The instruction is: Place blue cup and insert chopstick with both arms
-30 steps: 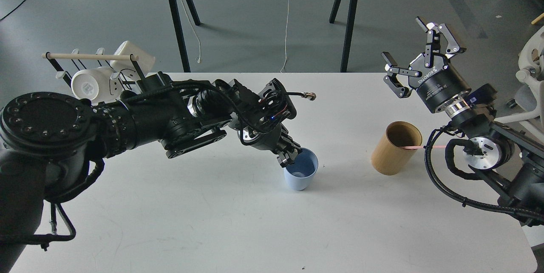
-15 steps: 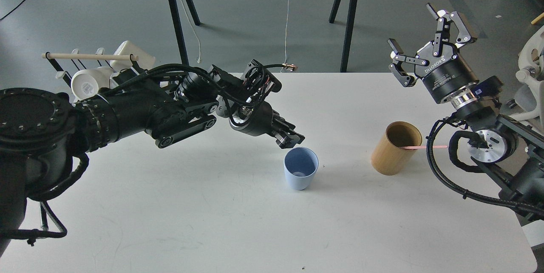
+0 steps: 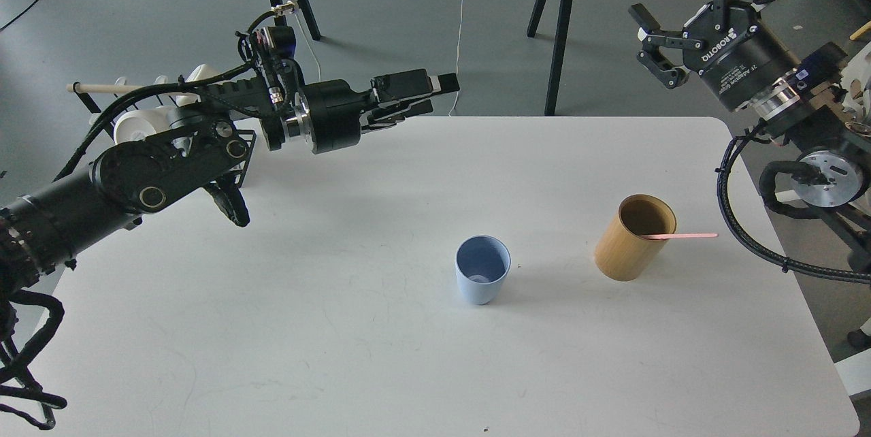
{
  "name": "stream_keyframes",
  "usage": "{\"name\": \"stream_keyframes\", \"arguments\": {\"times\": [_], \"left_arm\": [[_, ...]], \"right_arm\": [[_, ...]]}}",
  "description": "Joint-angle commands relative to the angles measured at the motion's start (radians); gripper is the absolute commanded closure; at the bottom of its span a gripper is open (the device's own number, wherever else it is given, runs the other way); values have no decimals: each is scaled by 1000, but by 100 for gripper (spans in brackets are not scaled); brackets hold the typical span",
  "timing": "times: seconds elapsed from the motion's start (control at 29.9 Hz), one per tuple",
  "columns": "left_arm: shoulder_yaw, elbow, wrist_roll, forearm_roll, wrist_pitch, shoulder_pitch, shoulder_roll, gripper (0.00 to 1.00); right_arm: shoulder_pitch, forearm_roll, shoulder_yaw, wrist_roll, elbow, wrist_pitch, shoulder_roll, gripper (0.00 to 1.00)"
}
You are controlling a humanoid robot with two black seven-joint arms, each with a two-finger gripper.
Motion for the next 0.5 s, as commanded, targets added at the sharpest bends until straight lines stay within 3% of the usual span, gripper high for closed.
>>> {"name": "stream_keyframes", "arguments": {"times": [0.0,0.1,0.23,0.37,0.47], "left_arm": [[-227,-85,0,-125,-76,120,59,8],[-375,-92,0,-209,-80,180,64,8],[-499,-92,0,-286,-80,232,64,8],[-510,-92,0,-294,-80,246,65,8],[-504,-92,0,-294,-80,258,65,8]], "right_arm": [[108,-126,-155,0,82,-100,-163,1],[134,-181,-168,0,174,-123,-335,1],[126,-302,-171,0,306,-259,-547,1],[109,-480,-221,0,501,-471,-722,1],[106,-641,-328,0,619,-719,-820,1]]}}
